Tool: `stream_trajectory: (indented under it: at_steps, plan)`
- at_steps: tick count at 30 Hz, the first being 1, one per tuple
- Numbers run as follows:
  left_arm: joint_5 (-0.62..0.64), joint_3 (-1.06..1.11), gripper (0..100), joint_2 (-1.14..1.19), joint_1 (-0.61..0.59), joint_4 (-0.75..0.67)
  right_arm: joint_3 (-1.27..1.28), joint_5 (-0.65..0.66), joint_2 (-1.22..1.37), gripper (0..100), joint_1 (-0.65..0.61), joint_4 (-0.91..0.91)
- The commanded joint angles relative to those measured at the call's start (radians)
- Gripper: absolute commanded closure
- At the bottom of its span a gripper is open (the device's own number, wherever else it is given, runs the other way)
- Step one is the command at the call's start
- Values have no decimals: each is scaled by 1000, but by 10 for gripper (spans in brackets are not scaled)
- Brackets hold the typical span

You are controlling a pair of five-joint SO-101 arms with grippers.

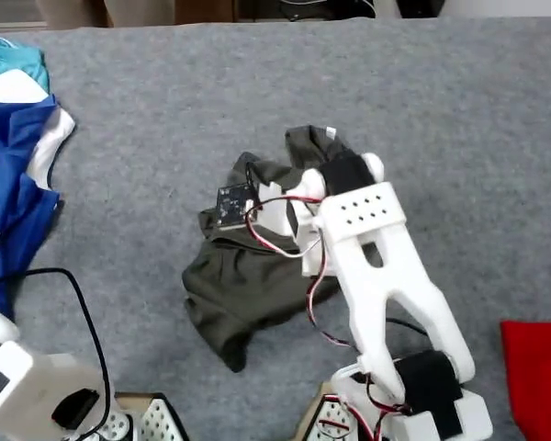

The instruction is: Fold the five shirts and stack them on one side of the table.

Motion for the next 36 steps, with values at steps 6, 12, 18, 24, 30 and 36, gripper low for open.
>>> stream_trajectory:
  at_steps: [6,12,18,24,30,36]
  plan:
    - [-17,120,981,-15,-21,-164,119,-78,-45,571,-45,-213]
    - [-17,124,981,-15,-23,-164,231,-92,-45,571,-56,-353]
    - [-17,124,981,-10,-23,-166,285,-133,-45,571,-51,-433]
    - [-15,124,981,-10,-21,-167,320,-158,-36,635,-51,-543]
    - [-15,124,981,-12,-18,-169,315,-181,56,785,-35,-565]
    - [-17,124,981,-13,-21,-169,297,-178,97,809,54,-580]
